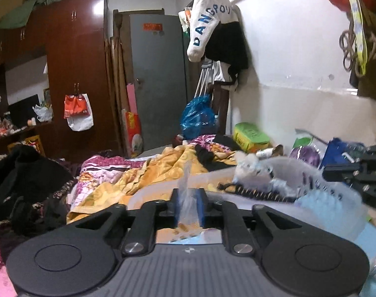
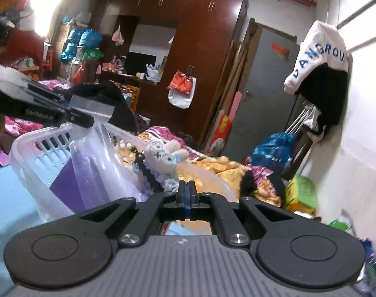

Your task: Organize objects

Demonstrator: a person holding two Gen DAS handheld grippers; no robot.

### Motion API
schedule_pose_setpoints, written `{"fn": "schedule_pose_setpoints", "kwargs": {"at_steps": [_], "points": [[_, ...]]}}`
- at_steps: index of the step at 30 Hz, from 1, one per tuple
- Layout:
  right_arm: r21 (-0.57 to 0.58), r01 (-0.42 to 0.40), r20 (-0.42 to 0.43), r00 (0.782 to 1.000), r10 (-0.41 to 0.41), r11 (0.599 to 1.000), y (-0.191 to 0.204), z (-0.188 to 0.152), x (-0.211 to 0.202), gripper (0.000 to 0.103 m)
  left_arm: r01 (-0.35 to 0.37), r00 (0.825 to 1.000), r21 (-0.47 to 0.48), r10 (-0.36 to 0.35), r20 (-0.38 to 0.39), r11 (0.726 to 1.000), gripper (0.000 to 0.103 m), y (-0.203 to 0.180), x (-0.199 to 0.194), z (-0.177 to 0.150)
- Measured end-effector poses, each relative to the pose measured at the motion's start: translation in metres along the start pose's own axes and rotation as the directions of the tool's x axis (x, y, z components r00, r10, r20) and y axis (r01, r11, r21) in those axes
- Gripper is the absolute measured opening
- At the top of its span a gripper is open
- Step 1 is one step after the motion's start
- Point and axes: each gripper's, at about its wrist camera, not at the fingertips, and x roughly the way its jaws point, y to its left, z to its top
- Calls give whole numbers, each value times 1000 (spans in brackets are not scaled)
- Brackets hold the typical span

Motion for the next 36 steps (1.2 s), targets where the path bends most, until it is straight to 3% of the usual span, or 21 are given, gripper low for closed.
{"fn": "schedule_pose_setpoints", "kwargs": {"at_steps": [1,2,3,5,6,7,8,9,10,15,18,21,27,32,36], "points": [[18,-12,-3,1000,12,1000,-3,0,-3,2,-15,1000,-1,15,-4,1000,40,1,-1,-1],[34,-21,-2,1000,21,999,-6,-1,-7,3,-20,1000,3,21,-6,1000,54,2,-3,-2],[49,-29,-1,1000,29,998,-8,-1,-11,10,-22,1000,14,22,-1,1000,64,0,-6,-2],[79,-40,22,999,39,996,-11,-3,-25,36,-50,998,25,50,31,998,69,-1,-18,0],[92,-44,42,998,40,995,-13,-4,-31,60,-62,997,20,61,47,998,69,-2,-24,3],[103,-44,63,997,37,994,-18,-4,-36,75,-66,995,10,65,73,998,70,-2,-34,6],[116,-38,87,996,28,992,-18,-9,-48,83,-68,993,-3,68,100,998,77,-1,-46,6],[128,-36,102,995,23,991,-20,-12,-56,98,-71,989,-18,73,125,997,85,-1,-59,5],[139,-36,116,993,20,990,-21,-18,-68,102,-71,987,-26,74,146,997,86,-3,-72,3],[276,-98,163,985,54,956,-31,-79,-125,103,-34,979,14,31,199,999,91,-33,-125,-47],[314,-84,134,990,44,946,-25,-117,-143,103,-11,984,79,-3,177,997,91,-56,-130,-87],[302,-63,60,997,47,951,-14,-147,-146,103,30,994,103,-40,103,994,91,-65,-109,-107],[337,-53,12,999,52,940,-18,-157,-126,103,147,989,79,-146,-12,986,91,-62,-67,-113],[351,-34,-22,999,45,936,-18,-168,-117,103,124,990,112,-114,-87,986,91,-70,-44,-119],[351,-34,-13,999,42,936,-13,-170,-117,103,162,981,88,-150,-123,983,91,-71,-31,-119]]}}
